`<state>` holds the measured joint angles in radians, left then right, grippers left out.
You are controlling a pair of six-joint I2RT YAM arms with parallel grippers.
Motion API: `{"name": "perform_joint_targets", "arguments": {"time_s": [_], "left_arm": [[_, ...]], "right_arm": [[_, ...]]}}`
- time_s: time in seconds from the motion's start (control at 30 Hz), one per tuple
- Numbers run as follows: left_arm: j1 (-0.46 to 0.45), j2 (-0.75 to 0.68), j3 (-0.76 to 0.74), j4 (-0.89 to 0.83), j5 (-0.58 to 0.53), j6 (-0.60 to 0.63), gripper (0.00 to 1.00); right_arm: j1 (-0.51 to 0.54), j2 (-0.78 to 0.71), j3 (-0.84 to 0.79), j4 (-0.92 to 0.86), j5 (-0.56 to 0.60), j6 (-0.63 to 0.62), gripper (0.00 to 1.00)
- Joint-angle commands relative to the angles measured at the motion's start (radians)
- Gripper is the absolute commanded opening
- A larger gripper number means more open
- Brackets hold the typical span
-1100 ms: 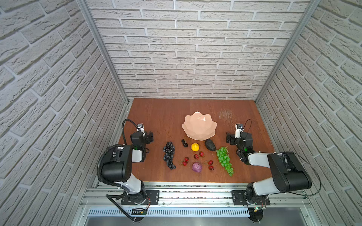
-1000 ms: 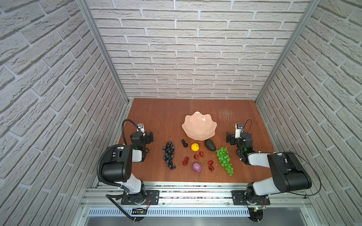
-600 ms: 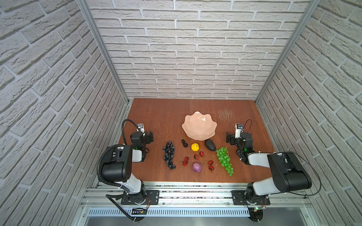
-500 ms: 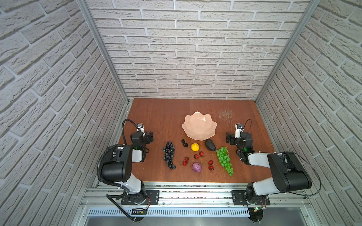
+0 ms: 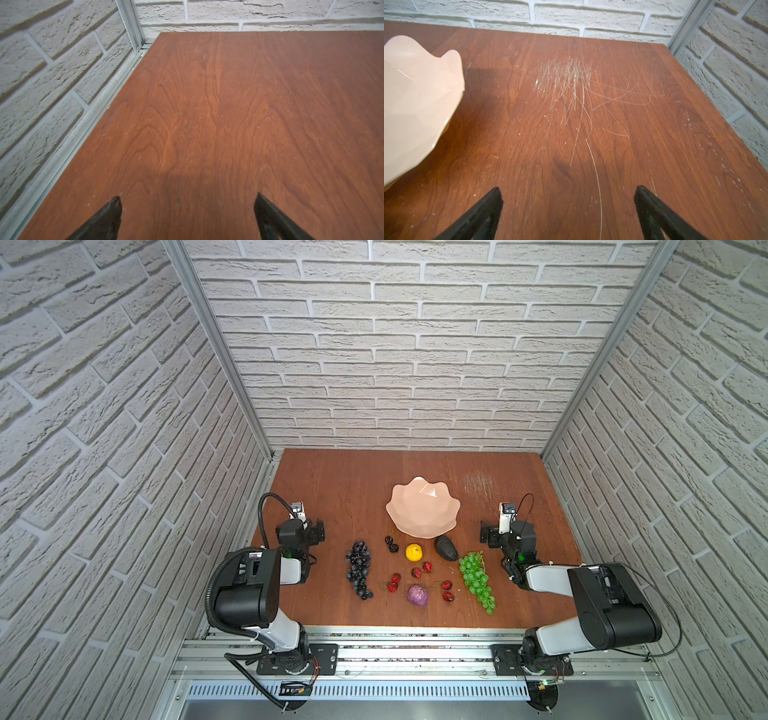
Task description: Place and organize the fake fruits in the fruit bowl
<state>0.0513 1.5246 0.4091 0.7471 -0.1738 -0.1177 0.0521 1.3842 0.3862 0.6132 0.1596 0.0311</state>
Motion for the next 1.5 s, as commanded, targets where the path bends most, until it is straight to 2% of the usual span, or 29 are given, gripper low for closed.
{"name": "perform_joint_targets", "arguments": {"time_s": [0.0,0.13,0.27,0.4,0.57,0.8,0.93,1.23,1.47], "left_arm": [[0.002,-0.089,0.114,-0.163,-0.058,-0.018,0.98],[-0.05,-0.165,0.258,-0.434,-0.181,-0.021,0.98],[-0.141,-0.22,0.379,-0.683,-0.304,-0.09,0.98],[-0.236,-0.248,0.453,-0.866,-0.311,-0.181,0.98],[-0.363,-0.284,0.478,-0.954,-0.308,-0.238,0.98],[-0.447,-0.324,0.472,-0.975,-0.31,-0.3,0.98],[-0.45,-0.34,0.474,-0.985,-0.315,-0.299,0.98],[-0.45,-0.35,0.47,-0.993,-0.335,-0.301,0.98],[-0.449,-0.352,0.471,-0.99,-0.347,-0.288,0.98]], "right_arm": [[0.005,-0.15,0.107,-0.185,0.036,0.014,1.0],[0.005,-0.265,0.23,-0.452,0.004,0.086,1.0],[0.021,-0.281,0.395,-0.79,-0.107,0.178,0.93],[0.118,-0.285,0.461,-1.008,-0.174,0.177,0.93],[0.278,-0.255,0.479,-1.201,-0.217,0.172,0.92],[0.363,-0.147,0.481,-1.201,-0.245,0.14,0.92],[0.398,-0.024,0.524,-1.176,-0.294,0.097,0.92],[0.424,0.168,0.63,-1.151,-0.218,0.064,0.9],[0.427,0.247,0.67,-1.132,-0.223,0.041,0.84]]}}
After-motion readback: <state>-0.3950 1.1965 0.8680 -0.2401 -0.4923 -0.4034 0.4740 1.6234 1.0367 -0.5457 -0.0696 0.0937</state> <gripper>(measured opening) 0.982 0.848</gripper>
